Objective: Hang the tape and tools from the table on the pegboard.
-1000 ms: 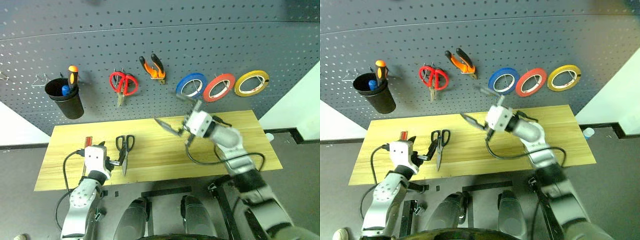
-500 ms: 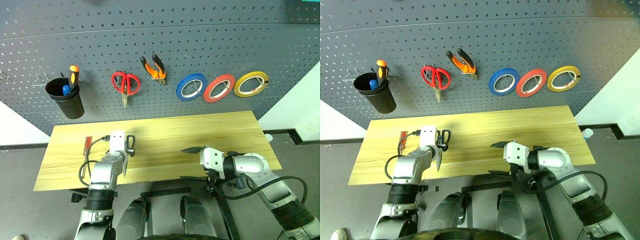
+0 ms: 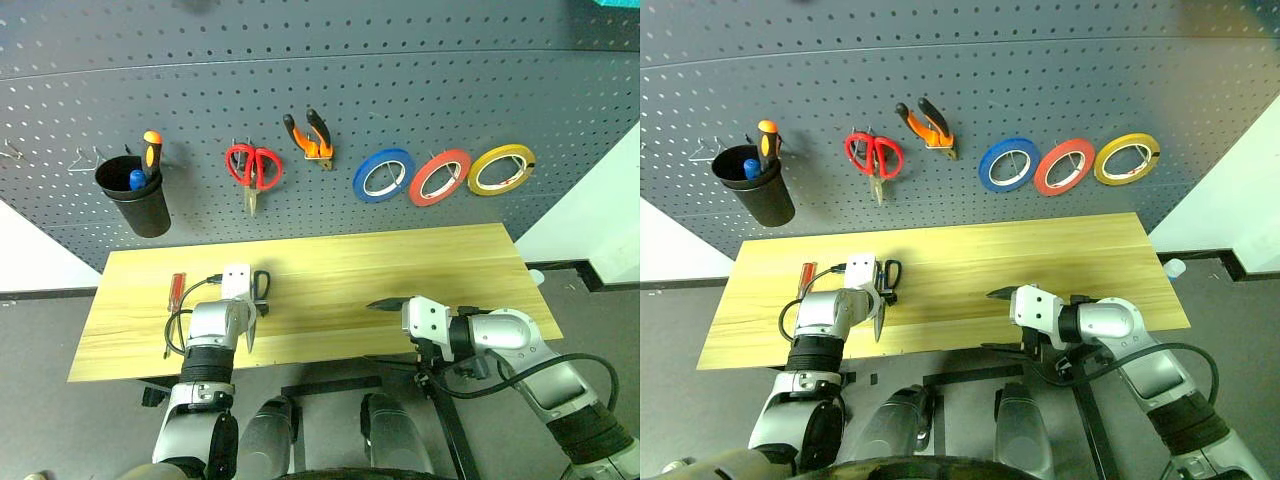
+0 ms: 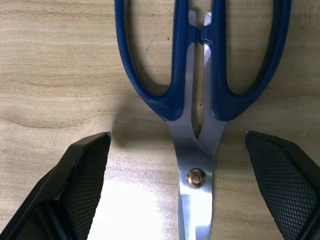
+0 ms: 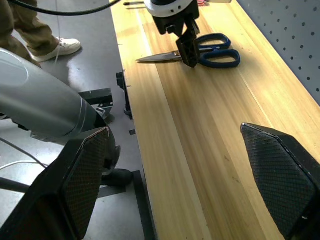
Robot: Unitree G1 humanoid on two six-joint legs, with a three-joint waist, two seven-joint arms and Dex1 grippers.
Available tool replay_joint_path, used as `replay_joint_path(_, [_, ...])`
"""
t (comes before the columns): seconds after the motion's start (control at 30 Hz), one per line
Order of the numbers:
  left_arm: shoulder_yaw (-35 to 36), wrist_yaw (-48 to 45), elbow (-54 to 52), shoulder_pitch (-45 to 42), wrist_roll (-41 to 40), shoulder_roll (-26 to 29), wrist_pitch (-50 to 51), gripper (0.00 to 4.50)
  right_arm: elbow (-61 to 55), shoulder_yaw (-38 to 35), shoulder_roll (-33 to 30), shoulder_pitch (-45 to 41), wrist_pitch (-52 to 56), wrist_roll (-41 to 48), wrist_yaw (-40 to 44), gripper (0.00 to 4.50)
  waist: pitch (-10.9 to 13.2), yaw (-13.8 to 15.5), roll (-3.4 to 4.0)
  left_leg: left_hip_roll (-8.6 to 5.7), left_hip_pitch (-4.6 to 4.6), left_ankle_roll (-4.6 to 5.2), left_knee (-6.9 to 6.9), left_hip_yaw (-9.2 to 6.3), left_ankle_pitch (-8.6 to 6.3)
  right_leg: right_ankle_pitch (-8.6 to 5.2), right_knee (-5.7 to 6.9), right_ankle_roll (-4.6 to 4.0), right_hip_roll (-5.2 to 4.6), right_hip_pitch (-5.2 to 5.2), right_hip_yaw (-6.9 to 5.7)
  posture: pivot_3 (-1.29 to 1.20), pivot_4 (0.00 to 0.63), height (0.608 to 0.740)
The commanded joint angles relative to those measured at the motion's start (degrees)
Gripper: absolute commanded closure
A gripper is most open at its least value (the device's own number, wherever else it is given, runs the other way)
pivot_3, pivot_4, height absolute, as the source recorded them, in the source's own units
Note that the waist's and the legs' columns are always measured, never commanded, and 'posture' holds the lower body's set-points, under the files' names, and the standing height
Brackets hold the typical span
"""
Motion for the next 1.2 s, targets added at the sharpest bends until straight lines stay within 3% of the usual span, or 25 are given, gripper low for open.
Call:
replay_joint_path(0.03, [2.2, -0.2, 1.3, -0.6, -1.4, -0.3, -0.4, 0.9, -2.5, -2.0, 0.2, -0.2, -0.6, 0.3, -0.6, 0.05, 0.0, 0.0, -0.02, 0.0, 0.0, 0.0, 0.01, 0.0, 0.0, 0.02, 0.0, 0.0, 0.0, 0.01, 0.0, -0.07, 0.101, 0.74])
replay_joint_path(0.3, [3.0, 0.1, 2.2, -1.3, -1.6, -0.2, -0.6, 3.56, -1.9, -2.0, 0.6, -1.0, -1.2, -0.1, -0.7, 0.05, -0.2, 0.0, -0.02, 0.0, 0.01, 0.0, 0.02, 0.02, 0.0, 0.05, 0.0, -0.02, 0.0, 0.01, 0.02, -0.07, 0.096, 0.74])
replay_joint_path(0.4, [2.5, -0.2, 1.0, -0.7, -1.5, 0.3, -0.6, 3.75, -1.7, -1.9, 0.9, -1.4, -1.4, -0.3, -0.9, 0.05, -0.4, -0.1, -0.03, 0.0, 0.03, 0.0, 0.02, 0.02, 0.01, 0.06, 0.0, -0.02, 0.0, 0.02, 0.02, -0.07, 0.094, 0.74])
replay_joint_path(0.53, [-3.1, -7.9, -7.7, 4.9, -2.0, 3.9, -6.0, 3.76, -1.4, -3.5, 3.5, -3.9, -1.5, 0.2, -3.7, 0.05, -0.5, -0.5, -0.06, 0.02, 0.07, 0.0, 0.01, 0.07, 0.01, 0.11, 0.02, -0.08, 0.01, 0.03, 0.05, -0.08, 0.094, 0.74])
replay_joint_path(0.67, [-7.6, -23.3, -21.2, 18.3, -2.1, 13.2, -29.6, 3.76, -3.8, -10.3, 12.0, -7.8, -0.4, 10.6, -8.8, 0.05, -0.5, -1.4, -0.09, 0.12, 0.04, -0.06, -0.04, 0.16, -0.02, 0.28, 0.01, -0.38, 0.08, -0.1, 0.16, -0.07, 0.096, 0.74])
replay_joint_path(0.83, [-2.3, -32.0, -23.2, 23.8, -9.3, 14.7, -43.8, 3.76, -8.2, -13.7, 15.0, -9.2, 4.0, 20.7, -7.9, 0.05, -0.7, 0.3, 0.08, 0.17, 0.01, -0.06, -0.01, 0.15, -0.02, 0.2, -0.11, -0.66, 0.08, -0.06, 0.18, -0.05, 0.094, 0.74])
replay_joint_path(0.97, [1.9, -37.7, -24.1, 24.1, -15.7, 13.6, -53.8, 3.76, -9.2, -14.2, 15.9, -10.4, 5.5, 24.3, -7.0, 0.05, -0.8, 0.1, 0.04, 0.16, 0.0, -0.05, 0.02, 0.18, -0.02, 0.22, -0.18, -0.7, 0.05, -0.02, 0.19, -0.04, 0.088, 0.74])
replay_joint_path(1.2, [2.8, -38.7, -20.3, 15.5, -18.3, 12.5, -60.3, 3.76, -7.8, -13.9, 16.2, -11.3, 5.4, 23.6, -6.6, 0.05, -1.3, 0.1, 0.06, 0.15, 0.04, -0.04, 0.03, 0.21, -0.01, 0.34, -0.11, -0.51, 0.11, -0.02, 0.17, -0.04, 0.079, 0.74])
